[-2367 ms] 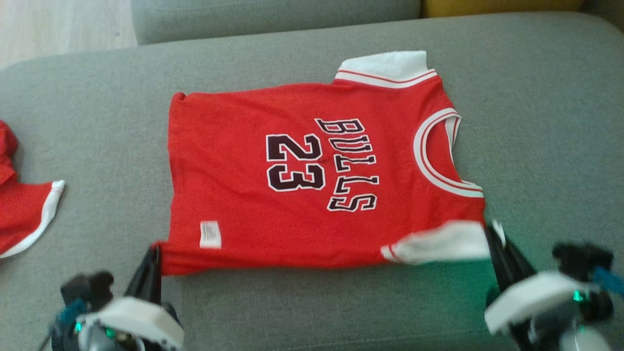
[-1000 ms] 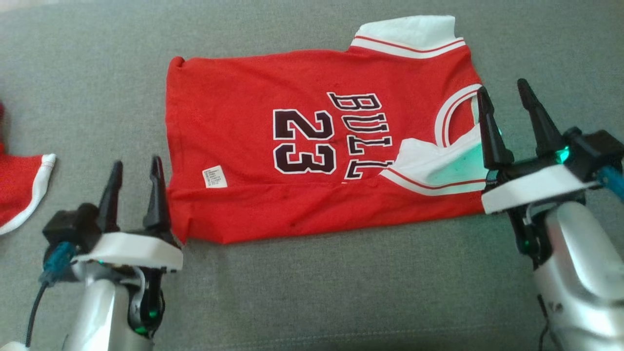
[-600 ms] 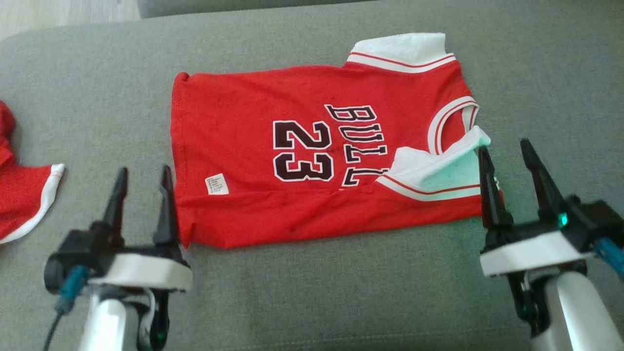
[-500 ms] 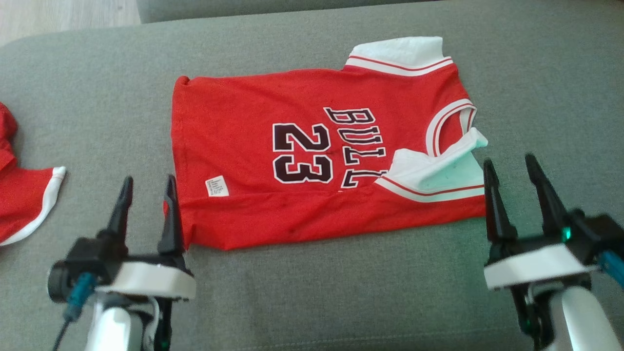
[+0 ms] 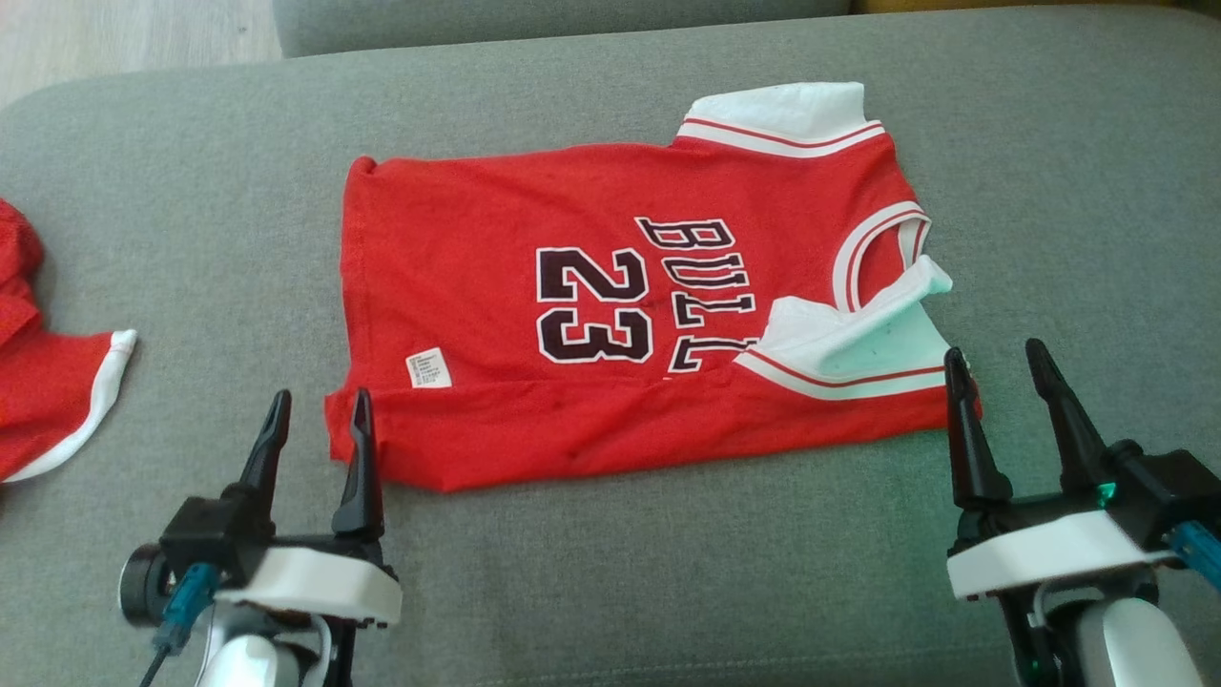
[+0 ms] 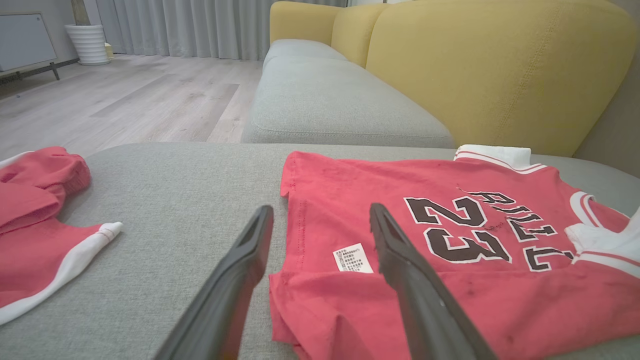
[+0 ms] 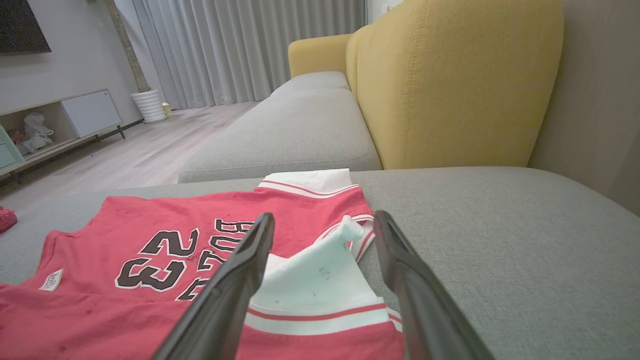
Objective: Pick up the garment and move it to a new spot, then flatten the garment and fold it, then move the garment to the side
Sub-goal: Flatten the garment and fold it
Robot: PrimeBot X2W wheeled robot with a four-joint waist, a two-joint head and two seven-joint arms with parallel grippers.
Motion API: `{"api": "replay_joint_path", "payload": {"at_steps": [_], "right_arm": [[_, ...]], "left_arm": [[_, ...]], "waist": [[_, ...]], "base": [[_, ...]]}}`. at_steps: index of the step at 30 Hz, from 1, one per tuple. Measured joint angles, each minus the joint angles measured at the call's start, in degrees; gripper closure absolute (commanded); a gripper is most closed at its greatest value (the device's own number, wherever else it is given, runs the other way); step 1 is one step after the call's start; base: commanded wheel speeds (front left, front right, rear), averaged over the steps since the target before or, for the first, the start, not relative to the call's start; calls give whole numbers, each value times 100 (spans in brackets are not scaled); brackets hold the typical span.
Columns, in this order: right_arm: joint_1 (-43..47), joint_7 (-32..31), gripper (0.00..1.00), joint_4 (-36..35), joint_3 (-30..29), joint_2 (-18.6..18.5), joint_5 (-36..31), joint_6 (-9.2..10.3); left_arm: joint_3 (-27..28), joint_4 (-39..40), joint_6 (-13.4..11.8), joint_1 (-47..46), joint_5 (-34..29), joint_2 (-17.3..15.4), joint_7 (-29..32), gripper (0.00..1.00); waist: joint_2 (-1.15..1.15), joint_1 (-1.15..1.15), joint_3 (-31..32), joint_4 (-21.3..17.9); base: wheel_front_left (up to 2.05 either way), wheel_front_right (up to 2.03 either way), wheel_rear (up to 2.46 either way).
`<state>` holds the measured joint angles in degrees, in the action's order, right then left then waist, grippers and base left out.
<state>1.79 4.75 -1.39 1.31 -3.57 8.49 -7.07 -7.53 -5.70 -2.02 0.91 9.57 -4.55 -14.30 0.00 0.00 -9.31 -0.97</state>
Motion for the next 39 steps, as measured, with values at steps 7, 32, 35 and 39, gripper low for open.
{"api": "replay_joint_path", "payload": {"at_steps": [7,32,35,39], "right_arm": [[0,-48,0,-1,0,13,10,0],[-1271,-678,0,2505,-504,16,160,0],[-1333,-680,0,2581,-495,19,226,0],[-1340,-679,100,2605,-439,48,380,-4]], "left_arm": [[-25,-43,-21,1,16,-1,0,0],[-42,-1917,256,-985,823,81,549,0],[-24,-2025,333,-1059,923,81,557,60],[-18,-2036,361,-1065,967,89,556,100]], "waist": [[0,0,15,-6],[0,0,-681,-10],[0,0,-711,-22],[0,0,-699,-39]], "base": [[0,0,0],[0,0,0],[0,0,0],[0,0,0]]}}
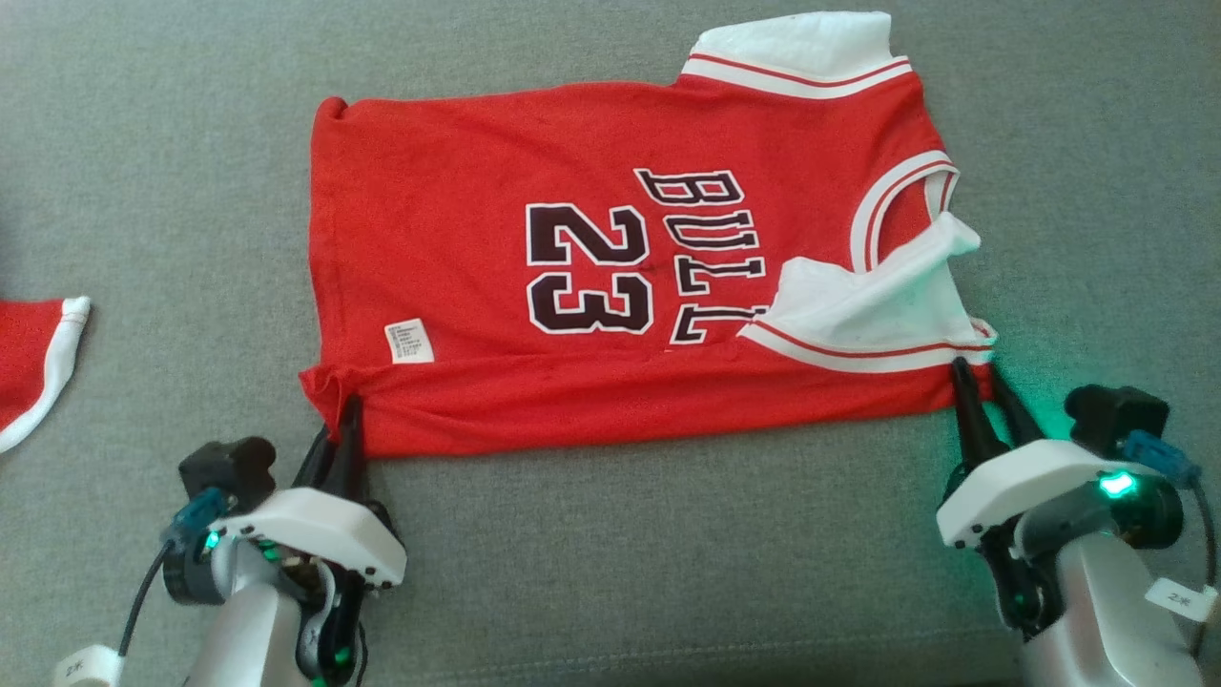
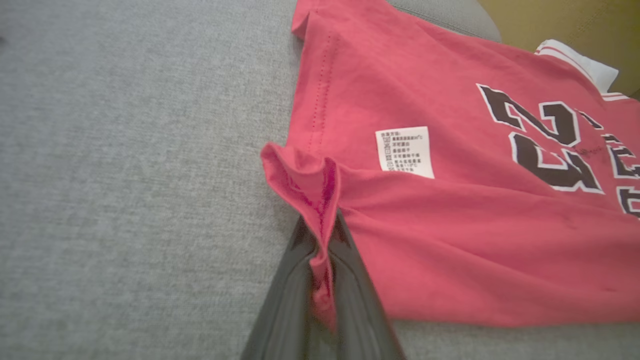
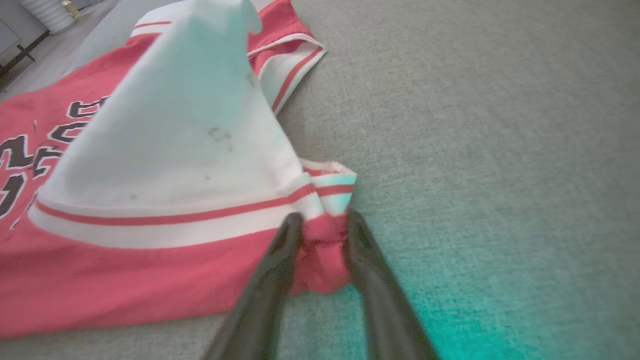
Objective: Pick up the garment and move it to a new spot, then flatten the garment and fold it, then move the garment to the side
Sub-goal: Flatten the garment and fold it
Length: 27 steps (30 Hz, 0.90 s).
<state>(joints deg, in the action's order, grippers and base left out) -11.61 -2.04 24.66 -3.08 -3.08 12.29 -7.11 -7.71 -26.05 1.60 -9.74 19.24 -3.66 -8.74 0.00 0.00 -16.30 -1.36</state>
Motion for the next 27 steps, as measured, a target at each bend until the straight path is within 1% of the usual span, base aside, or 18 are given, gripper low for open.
{"api": "replay_joint_path", "payload": {"at_steps": [4,9,13,16,22,25,26,27], "right_arm": [[22,29,100,-22,5,33,86,0],[190,49,100,-190,-60,34,133,0],[530,-90,100,-467,-104,36,152,0],[861,-244,100,-701,-138,47,227,0],[1519,-537,100,-1144,-192,65,394,0],[1719,-614,100,-1226,-189,69,539,0],[1755,-615,70,-1228,-189,71,572,0],[1787,-622,31,-1240,-188,71,601,0]], "left_arm": [[-1,71,-2,81,7,-19,10,100],[-44,367,-7,455,9,-74,65,100],[-73,714,-11,831,15,-134,198,100],[-77,940,-65,1032,66,-155,308,100],[-79,1107,-121,1379,118,-180,521,100],[-92,1129,-140,1497,169,-197,613,100],[-93,1129,-143,1534,175,-201,624,82],[-96,1129,-168,1561,193,-201,658,0]], "waist": [[0,0,72,-3],[0,0,194,13],[0,0,334,47],[0,0,442,73],[0,0,661,89],[0,0,750,80],[0,0,778,78],[0,0,801,75]], "base": [[0,0,0],[0,0,0],[0,0,0],[0,0,0],[0,0,0],[0,0,0],[0,0,0],[0,0,0]]}}
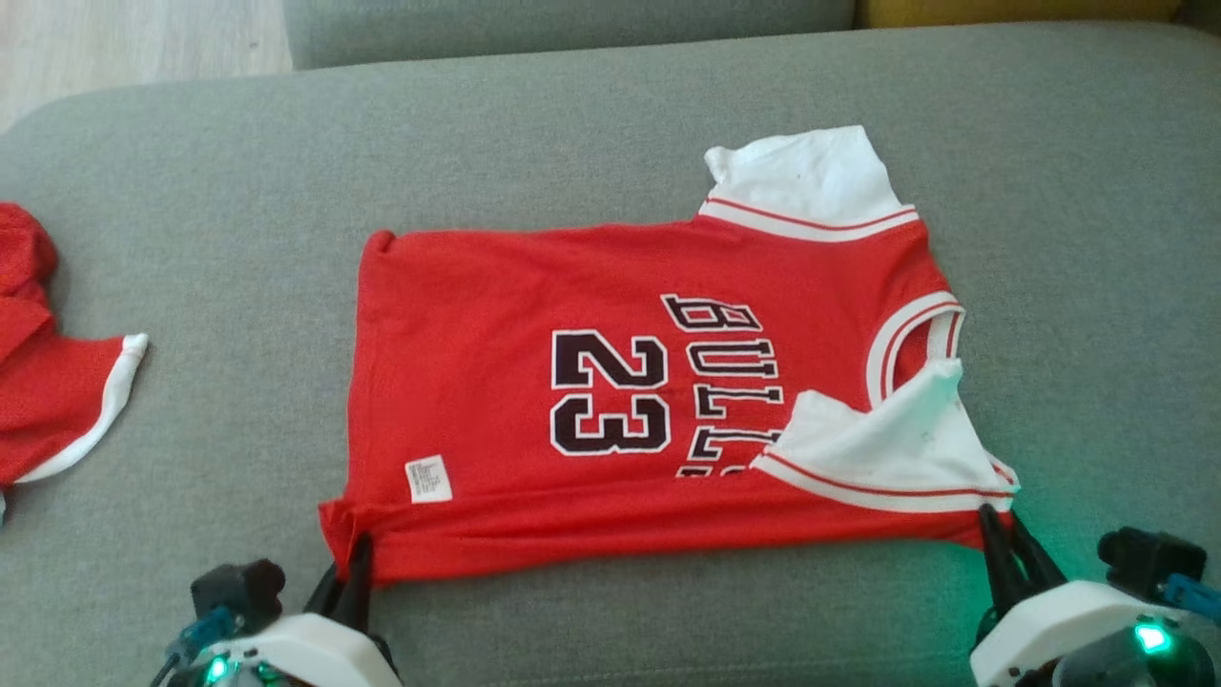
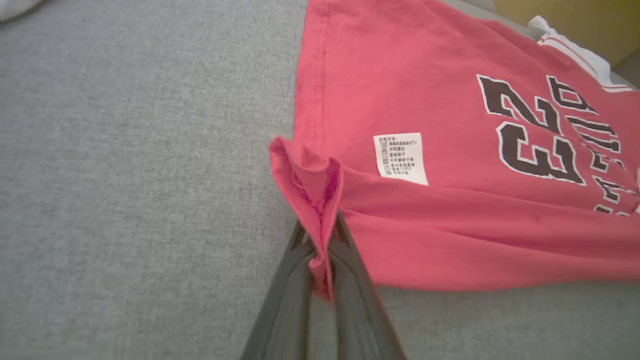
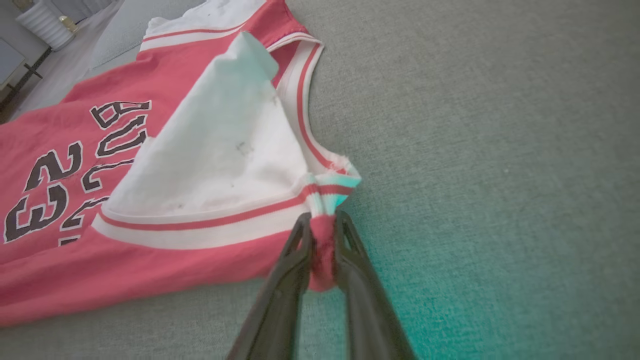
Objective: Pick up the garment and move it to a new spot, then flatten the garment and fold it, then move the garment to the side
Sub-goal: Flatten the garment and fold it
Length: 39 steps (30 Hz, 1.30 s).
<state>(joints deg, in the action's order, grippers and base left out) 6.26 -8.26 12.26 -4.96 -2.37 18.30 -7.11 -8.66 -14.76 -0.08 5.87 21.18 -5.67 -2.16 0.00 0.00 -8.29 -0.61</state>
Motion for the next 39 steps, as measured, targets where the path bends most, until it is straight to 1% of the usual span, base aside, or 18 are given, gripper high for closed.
{"api": "replay_joint_path", "payload": {"at_steps": [1,3,5,9,13,18,21,26,30,37,39], "right_arm": [[30,-10,0,-25,1,0,25,0],[51,15,0,-69,-5,0,34,0],[46,174,0,-214,-14,1,33,1],[13,550,0,-637,5,0,-148,1],[-125,783,0,-1089,111,0,-499,0],[-356,828,0,-1691,283,-2,-817,0],[-337,728,0,-1904,426,-2,-861,0],[-319,542,0,-2063,611,-2,-898,0],[-307,521,0,-2074,637,-3,-896,0],[-307,520,0,-2078,633,-3,-895,0],[-306,519,0,-2078,617,-3,-877,0]], "left_arm": [[-10,-1,-26,21,-1,-3,42,0],[-9,13,-94,70,-1,-10,60,0],[0,100,-152,127,-2,-18,0,0],[3,420,-255,113,-183,-33,-465,0],[8,716,-374,49,-398,-76,-877,0],[-43,1121,-465,-200,-682,-118,-1039,0],[-125,1247,-503,-255,-808,-163,-1057,0],[-188,1278,-547,-253,-866,-169,-1026,0],[-238,1300,-603,-251,-867,-169,-992,0],[-260,1311,-595,-252,-849,-172,-945,0],[-350,1237,-535,-267,-842,-188,-886,0]], "waist": [[0,0,21,-5],[0,0,49,-16],[0,0,65,-24],[0,0,81,-28],[0,0,104,-16],[0,0,156,11],[0,0,178,3],[0,0,178,-13],[0,0,166,-4],[0,0,116,3],[0,0,70,10]], "base": [[0,0,0],[0,0,0],[0,0,0],[0,0,0],[0,0,0],[0,0,0],[0,0,0],[0,0,0],[0,0,0],[0,0,0],[0,0,0]]}}
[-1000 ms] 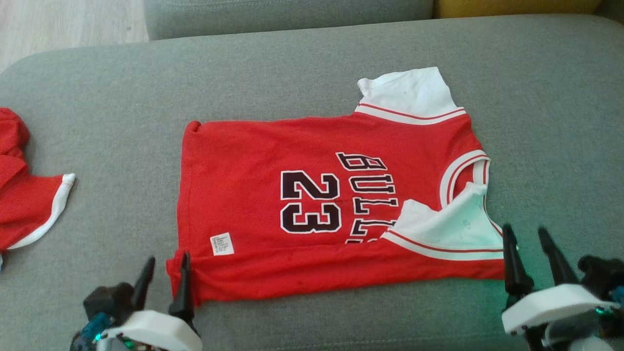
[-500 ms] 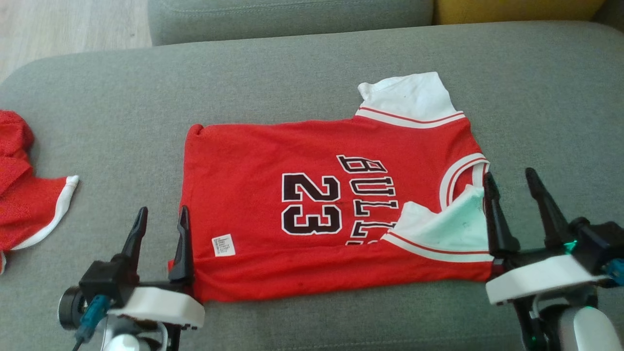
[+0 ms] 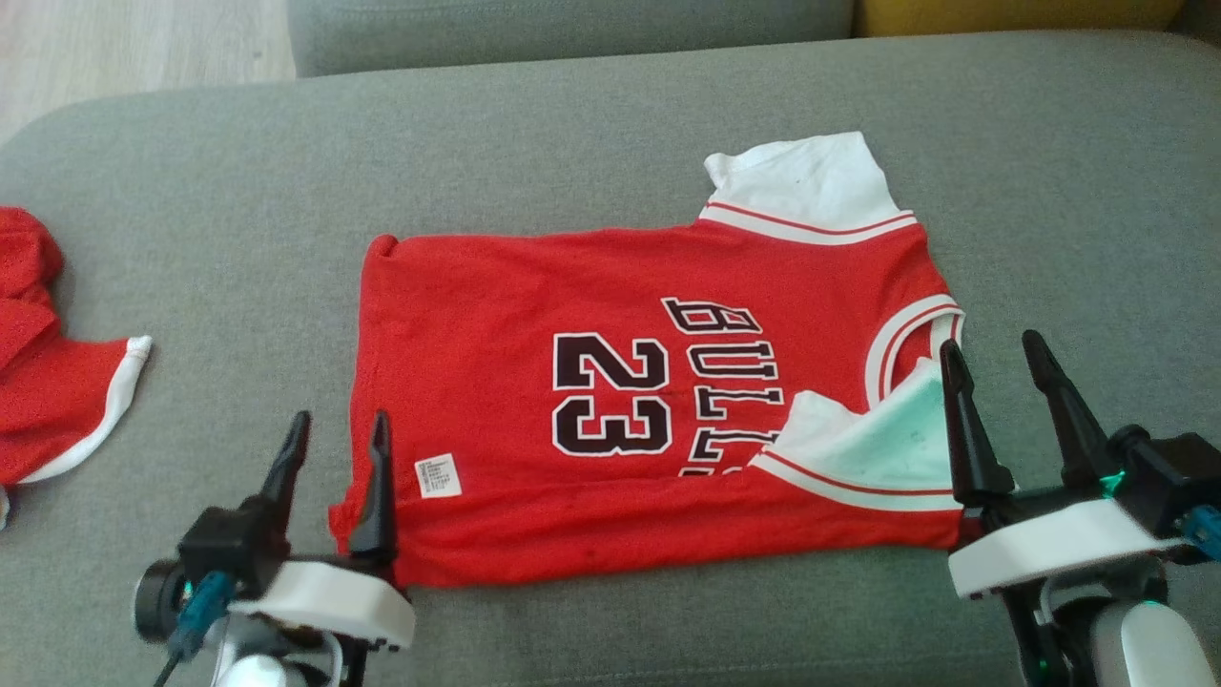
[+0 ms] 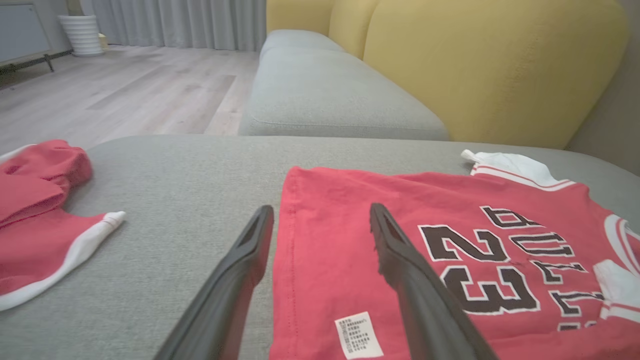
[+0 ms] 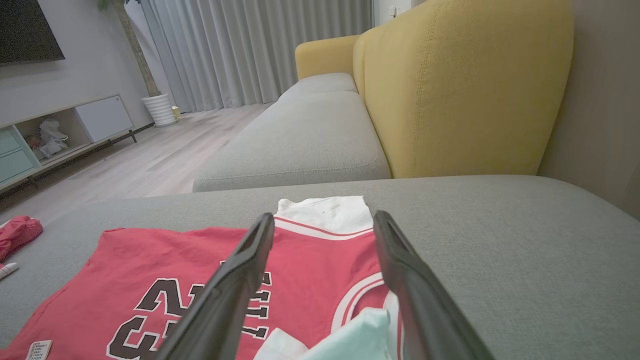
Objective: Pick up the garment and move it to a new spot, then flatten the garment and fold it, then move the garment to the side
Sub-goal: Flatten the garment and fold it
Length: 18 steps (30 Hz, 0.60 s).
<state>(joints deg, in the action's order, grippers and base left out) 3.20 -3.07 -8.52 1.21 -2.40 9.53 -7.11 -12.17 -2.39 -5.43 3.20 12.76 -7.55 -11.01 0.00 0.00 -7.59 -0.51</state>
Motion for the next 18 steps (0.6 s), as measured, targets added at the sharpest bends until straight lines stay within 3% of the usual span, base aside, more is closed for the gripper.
{"api": "replay_joint_path", "payload": {"at_steps": [4,9,18], "right_arm": [[-3,-25,0,-7,-3,0,7,0],[-71,-32,0,-52,5,0,5,1],[-631,38,0,56,196,-4,68,0]], "left_arm": [[-65,-190,146,-238,64,3,124,0],[-148,-775,402,-1416,258,43,387,0],[101,-2902,602,-3502,517,55,587,0]], "waist": [[0,0,-101,11],[0,0,-414,15],[0,1,-1129,-157]], "base": [[0,0,0],[0,0,0],[0,0,0]]}}
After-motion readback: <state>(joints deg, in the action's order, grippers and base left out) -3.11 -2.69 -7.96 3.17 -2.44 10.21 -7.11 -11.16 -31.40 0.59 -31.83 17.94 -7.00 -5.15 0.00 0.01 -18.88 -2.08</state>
